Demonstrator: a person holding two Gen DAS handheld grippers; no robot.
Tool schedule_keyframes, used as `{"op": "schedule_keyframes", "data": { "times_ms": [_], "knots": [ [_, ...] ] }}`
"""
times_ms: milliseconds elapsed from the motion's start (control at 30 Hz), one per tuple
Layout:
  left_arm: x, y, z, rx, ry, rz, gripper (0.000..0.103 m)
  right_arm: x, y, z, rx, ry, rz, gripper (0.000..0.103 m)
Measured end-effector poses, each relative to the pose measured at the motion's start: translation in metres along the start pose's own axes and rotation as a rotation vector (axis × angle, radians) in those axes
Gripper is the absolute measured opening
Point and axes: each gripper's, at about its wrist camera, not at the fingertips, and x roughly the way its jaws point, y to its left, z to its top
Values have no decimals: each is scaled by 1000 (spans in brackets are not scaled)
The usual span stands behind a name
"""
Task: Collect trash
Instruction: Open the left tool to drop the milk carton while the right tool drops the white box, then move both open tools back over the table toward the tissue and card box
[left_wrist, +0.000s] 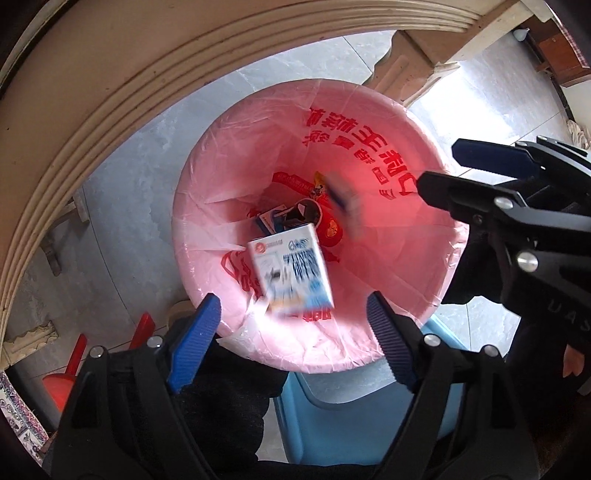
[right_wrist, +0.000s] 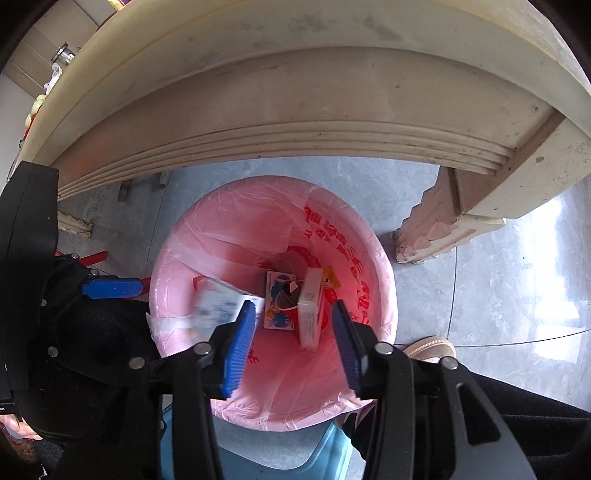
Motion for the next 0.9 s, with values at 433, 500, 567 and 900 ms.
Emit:
{"op": "schedule_keyframes", "data": {
  "times_ms": [433,500,567,900],
  "knots": [
    [-6,4,0,-12,-10,13,80,-1,-2,1,12,6,1,54],
    [-8,2,-1,-5,-15,17,81,-3,-1,0,9,6,-2,54],
    [-13,0,-1,0,-27,24,81,-5,-1,-1,10,5,1,54],
    [-78,-4,-33,45,-93,69,81,-60,4,-10,-31,-53,25,65]
  ]
}}
